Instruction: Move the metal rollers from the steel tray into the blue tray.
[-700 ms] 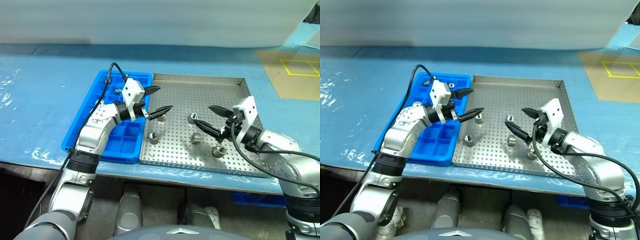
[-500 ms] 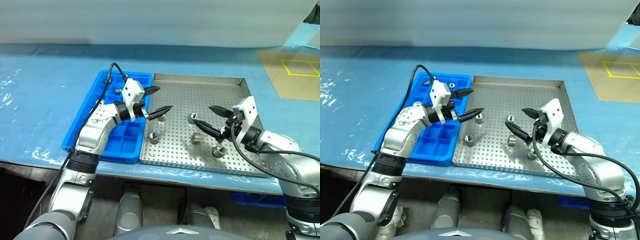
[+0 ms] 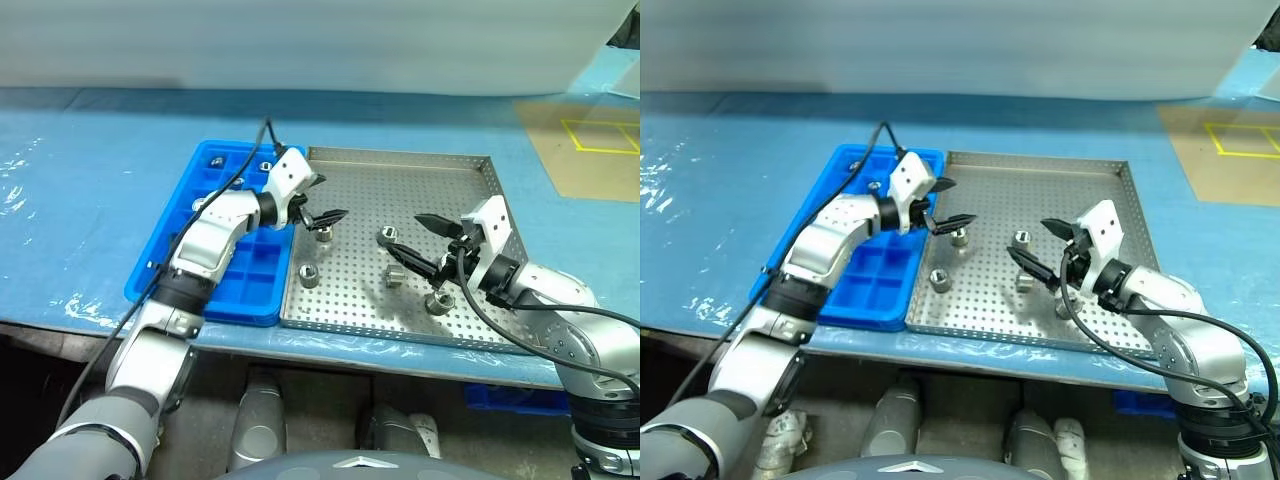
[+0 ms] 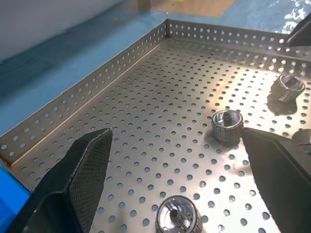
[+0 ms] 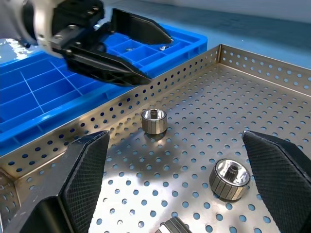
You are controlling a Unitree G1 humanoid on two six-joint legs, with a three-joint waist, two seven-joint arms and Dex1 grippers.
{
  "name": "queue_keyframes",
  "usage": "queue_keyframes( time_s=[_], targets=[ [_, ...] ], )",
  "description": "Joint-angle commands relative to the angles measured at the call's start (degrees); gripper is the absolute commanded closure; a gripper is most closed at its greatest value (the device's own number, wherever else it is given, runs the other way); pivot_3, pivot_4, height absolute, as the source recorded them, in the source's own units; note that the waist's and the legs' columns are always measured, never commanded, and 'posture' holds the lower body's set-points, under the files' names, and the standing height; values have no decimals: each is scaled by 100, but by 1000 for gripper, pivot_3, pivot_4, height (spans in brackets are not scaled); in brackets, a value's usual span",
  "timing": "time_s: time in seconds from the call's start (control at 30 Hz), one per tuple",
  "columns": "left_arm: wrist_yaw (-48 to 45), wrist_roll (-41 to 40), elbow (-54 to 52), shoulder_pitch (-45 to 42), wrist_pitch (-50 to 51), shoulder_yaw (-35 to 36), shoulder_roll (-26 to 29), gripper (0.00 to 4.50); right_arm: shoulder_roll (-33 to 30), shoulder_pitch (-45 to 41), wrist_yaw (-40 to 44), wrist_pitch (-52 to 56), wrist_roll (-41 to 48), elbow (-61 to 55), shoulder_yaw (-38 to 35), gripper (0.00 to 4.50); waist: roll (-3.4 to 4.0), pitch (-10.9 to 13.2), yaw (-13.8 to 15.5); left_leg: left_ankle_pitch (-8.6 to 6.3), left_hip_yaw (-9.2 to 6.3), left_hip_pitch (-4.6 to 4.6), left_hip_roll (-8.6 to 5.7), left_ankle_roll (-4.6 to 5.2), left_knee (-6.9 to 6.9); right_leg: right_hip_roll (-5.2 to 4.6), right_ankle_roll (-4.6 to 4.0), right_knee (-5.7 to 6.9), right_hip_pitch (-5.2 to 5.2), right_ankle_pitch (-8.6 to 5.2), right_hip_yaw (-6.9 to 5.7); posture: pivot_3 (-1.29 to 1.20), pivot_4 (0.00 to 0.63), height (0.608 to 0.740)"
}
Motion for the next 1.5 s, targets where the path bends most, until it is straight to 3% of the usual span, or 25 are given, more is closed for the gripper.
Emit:
queue_keyframes(
  time_s=[0.03, 0.3, 0.67, 1.03, 1.13, 1.4, 1.5],
  targets=[
    [-387, 153, 402, -491, -30, -151, 37, 87, 44, 41, -66, -64, 46, -245, -62, 0, 0, 0, -6, 0, 0, 0, 0, 0, -1, 0, 0, 0, 0, 0, 0, 106, 150, 740],
    [-1079, 892, 1784, -1216, -439, -718, 85, 87, 141, 119, -164, -112, 28, -307, -16, 0, 0, 0, -11, 0, 0, 0, -1, 1, -2, 1, -1, 0, 0, 1, 0, 84, 150, 740],
    [-663, 1610, 2740, -1368, -904, -884, -445, 87, 208, 167, -279, -106, 42, -427, -26, 0, -1, 1, 2, 0, 0, 5, -4, 1, -2, -2, 0, -2, 8, 2, -2, 66, 150, 740],
    [-531, 2673, 3643, -1913, -1770, -1462, -453, 87, 231, 124, -314, -111, 30, -411, 30, 0, -3, 2, -47, 0, 0, 14, -4, 1, -3, -2, 2, -3, 15, 5, -1, 64, 150, 740],
    [-490, 2959, 3882, -2067, -2118, -1693, -495, 635, 253, 97, -331, -110, 21, -402, 54, 0, -4, 2, -77, 0, 0, 16, -4, 1, -2, -3, 3, -2, 17, 6, -1, 67, 150, 740],
    [-553, 3116, 4172, -2200, -2506, -1666, -700, 3422, 305, 74, -384, -124, -30, -407, 82, 0, -5, 3, -131, 11, 0, 21, -11, 6, -3, -11, 7, -9, 24, 19, 0, 55, 150, 740],
    [-442, 2641, 4127, -2211, -2094, -1117, -900, 4464, 314, 98, -408, -135, -32, -426, 94, 0, -6, 4, -130, 11, 0, 17, -12, 8, -6, -10, 7, -9, 19, 20, 0, 53, 150, 740]
  ],
)
